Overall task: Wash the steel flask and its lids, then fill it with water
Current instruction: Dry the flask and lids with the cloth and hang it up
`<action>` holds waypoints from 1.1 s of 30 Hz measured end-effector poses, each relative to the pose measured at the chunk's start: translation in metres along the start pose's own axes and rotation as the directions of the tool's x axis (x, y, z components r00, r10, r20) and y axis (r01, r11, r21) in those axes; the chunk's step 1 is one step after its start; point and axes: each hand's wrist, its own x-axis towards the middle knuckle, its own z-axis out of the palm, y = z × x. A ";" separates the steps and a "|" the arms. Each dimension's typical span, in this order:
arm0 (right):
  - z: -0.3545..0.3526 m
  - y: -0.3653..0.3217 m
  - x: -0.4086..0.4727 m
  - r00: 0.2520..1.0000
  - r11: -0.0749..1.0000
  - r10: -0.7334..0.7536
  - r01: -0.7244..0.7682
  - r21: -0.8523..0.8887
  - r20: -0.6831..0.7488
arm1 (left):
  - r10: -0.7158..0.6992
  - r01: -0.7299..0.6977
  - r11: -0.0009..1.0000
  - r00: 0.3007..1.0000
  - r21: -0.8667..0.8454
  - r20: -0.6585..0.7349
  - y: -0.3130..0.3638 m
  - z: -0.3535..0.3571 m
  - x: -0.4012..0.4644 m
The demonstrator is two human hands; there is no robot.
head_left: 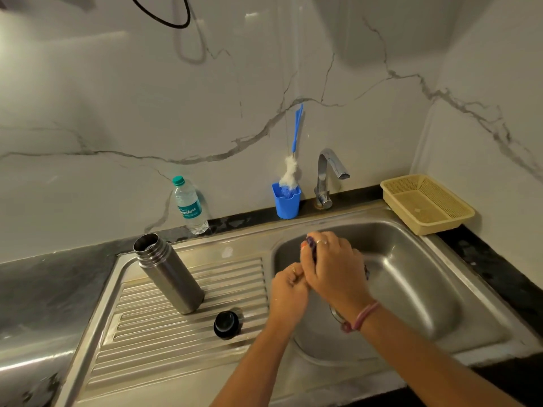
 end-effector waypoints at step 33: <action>0.065 0.001 -0.017 0.702 0.537 0.409 -0.702 0.468 0.583 | 0.488 -0.501 0.328 0.816 0.801 0.310 -0.081 -0.070 0.004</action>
